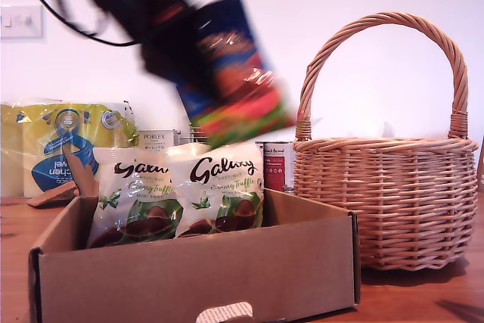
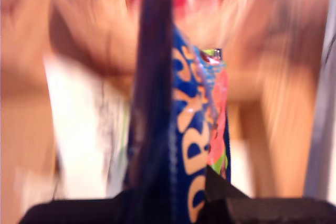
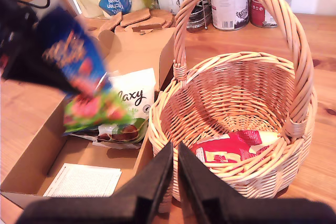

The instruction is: Move the bags of Easter eggs from the cardboard box on the left into the woven basket on the right side.

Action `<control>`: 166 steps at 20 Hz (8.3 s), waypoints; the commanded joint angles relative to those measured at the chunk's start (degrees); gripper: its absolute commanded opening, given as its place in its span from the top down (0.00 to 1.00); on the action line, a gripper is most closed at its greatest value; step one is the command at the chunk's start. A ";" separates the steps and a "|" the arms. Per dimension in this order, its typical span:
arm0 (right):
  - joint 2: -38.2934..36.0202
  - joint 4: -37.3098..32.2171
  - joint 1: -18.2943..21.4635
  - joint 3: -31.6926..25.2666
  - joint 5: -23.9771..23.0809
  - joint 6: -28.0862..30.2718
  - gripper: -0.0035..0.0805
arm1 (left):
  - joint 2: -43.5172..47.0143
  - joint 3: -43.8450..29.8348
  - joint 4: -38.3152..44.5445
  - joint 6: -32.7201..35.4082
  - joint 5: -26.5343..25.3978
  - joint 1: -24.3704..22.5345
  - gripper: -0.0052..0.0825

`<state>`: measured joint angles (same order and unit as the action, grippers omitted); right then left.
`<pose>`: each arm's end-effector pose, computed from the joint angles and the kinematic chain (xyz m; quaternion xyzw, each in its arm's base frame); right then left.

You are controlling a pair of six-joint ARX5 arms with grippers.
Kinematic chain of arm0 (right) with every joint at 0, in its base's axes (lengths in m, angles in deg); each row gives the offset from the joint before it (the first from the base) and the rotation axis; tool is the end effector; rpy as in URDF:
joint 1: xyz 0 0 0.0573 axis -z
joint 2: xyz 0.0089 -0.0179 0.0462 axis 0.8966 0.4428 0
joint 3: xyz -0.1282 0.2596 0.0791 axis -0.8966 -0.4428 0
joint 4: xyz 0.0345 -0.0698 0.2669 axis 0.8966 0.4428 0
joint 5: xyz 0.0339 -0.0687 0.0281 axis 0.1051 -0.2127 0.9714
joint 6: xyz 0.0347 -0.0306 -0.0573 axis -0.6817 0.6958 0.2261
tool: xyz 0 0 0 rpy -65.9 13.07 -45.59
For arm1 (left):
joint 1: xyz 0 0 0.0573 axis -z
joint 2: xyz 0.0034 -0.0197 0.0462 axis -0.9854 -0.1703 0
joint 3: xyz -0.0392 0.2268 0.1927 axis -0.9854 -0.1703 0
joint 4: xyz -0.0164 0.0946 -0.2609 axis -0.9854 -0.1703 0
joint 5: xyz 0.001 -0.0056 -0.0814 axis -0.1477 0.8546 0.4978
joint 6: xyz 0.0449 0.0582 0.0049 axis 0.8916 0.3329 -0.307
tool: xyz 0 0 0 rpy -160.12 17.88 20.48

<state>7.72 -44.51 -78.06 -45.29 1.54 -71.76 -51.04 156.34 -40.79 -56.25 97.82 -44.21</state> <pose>0.1087 0.0475 0.2728 0.0215 0.1966 0.2803 0.9393 0.2827 -0.2395 0.2822 0.1730 0.3643 -0.5529 0.7292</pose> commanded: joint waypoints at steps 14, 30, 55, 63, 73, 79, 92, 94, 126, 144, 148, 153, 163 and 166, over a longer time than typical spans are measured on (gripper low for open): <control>-0.35 -0.42 -0.26 -0.83 0.37 -0.09 0.97 | -13.09 0.00 39.45 -50.42 -30.82 18.25 0.97; -0.35 -0.46 -0.26 -0.79 0.44 -0.09 0.97 | -19.30 0.00 50.42 -57.31 -38.14 20.72 0.83; -0.35 -0.61 -0.26 -0.76 3.45 -0.11 0.97 | -17.44 1.53 45.11 -48.72 -38.99 20.63 0.23; -0.35 -0.59 -0.26 -0.76 3.43 -0.09 0.97 | -9.70 1.55 37.48 -39.54 -40.24 20.63 0.23; -0.35 -0.57 -0.26 -0.76 3.45 -0.09 0.97 | -15.08 1.53 45.00 -39.23 -37.53 20.96 0.23; -0.35 -0.63 -0.26 -0.76 3.85 -0.11 0.97 | -19.34 1.55 49.07 -38.10 -35.28 20.90 0.15; -0.35 -0.66 -0.26 -0.76 4.52 -0.09 0.97 | -17.66 3.39 42.29 5.09 -26.43 20.92 0.15; -0.35 -0.68 -0.26 -0.76 4.52 -0.09 0.97 | -17.66 3.39 42.99 10.97 -26.43 20.48 0.15; -0.28 0.70 -0.26 -0.76 4.31 1.05 0.97 | 14.45 -22.95 23.06 -4.13 -17.00 2.78 0.96; 0.09 2.75 -0.26 -0.76 4.28 2.80 0.97 | -1.62 -22.91 37.70 -3.69 -18.08 2.27 0.04; 0.09 2.64 -0.26 -0.76 4.26 3.17 0.97 | -1.27 -22.91 34.69 -4.35 -15.15 3.41 0.06; 0.09 2.51 -0.26 -0.76 4.26 3.17 0.97 | -3.65 -22.91 32.11 -4.35 -12.13 3.93 0.25; 0.09 2.45 -0.26 -0.76 4.24 3.17 0.97 | -11.56 -22.91 34.05 -4.13 -13.07 3.91 0.39; 0.09 2.45 -0.26 -0.76 4.24 3.17 0.97 | -11.43 -22.91 34.97 -4.15 -14.05 3.91 0.53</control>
<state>7.80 -41.54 -78.06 -45.29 5.80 -68.77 -60.81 134.37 -6.41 -60.23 84.12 -40.47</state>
